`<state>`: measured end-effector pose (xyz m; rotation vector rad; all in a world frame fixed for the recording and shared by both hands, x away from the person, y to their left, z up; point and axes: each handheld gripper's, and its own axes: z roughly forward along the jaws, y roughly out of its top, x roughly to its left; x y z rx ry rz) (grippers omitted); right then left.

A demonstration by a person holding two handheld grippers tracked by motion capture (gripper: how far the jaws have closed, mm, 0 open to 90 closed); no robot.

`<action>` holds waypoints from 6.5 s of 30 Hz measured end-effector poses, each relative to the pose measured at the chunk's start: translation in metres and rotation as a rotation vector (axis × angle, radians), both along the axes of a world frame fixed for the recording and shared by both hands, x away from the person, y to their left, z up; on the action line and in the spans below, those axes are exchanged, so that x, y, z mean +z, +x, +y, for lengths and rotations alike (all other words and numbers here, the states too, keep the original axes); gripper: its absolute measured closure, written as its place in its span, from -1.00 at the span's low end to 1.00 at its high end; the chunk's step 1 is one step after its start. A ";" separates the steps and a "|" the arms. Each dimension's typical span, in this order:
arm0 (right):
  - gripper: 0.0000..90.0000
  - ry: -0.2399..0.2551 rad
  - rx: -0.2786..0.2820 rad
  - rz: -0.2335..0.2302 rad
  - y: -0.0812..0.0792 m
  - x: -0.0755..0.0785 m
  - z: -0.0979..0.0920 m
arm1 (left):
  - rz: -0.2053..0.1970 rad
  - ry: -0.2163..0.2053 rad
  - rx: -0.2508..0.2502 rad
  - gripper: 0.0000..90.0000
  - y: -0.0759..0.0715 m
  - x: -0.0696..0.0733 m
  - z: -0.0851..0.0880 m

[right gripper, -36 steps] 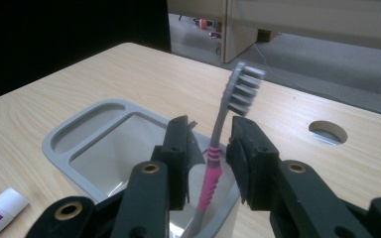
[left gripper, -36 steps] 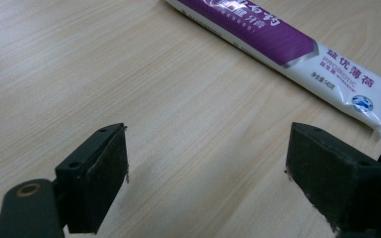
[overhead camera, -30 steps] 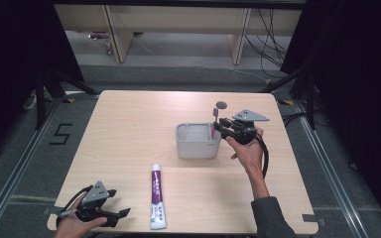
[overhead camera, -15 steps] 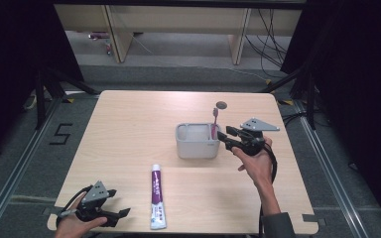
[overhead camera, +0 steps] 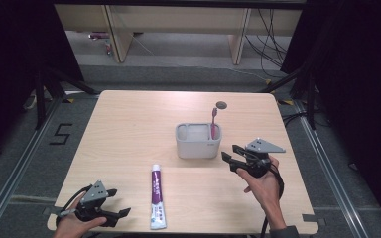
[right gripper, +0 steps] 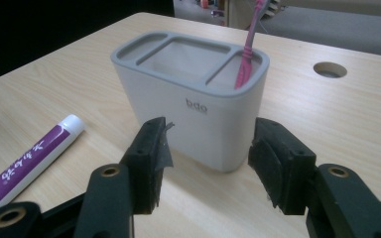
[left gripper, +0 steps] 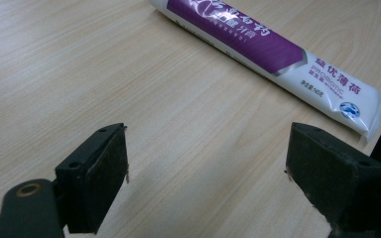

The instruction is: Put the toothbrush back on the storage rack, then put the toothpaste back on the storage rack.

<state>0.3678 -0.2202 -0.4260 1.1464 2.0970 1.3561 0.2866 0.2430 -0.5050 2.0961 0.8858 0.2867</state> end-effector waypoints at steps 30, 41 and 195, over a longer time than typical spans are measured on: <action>0.04 -0.026 -0.007 0.104 -0.073 -0.054 -0.037 | -0.013 0.001 -0.022 -0.64 -0.002 0.000 -0.003; 0.00 -0.034 -0.023 0.131 -0.085 -0.058 -0.046 | -0.016 0.010 -0.056 -0.61 -0.002 0.000 -0.005; -0.04 -0.035 0.033 0.167 -0.102 -0.060 -0.048 | 0.241 0.500 -0.330 0.16 0.101 0.034 -0.145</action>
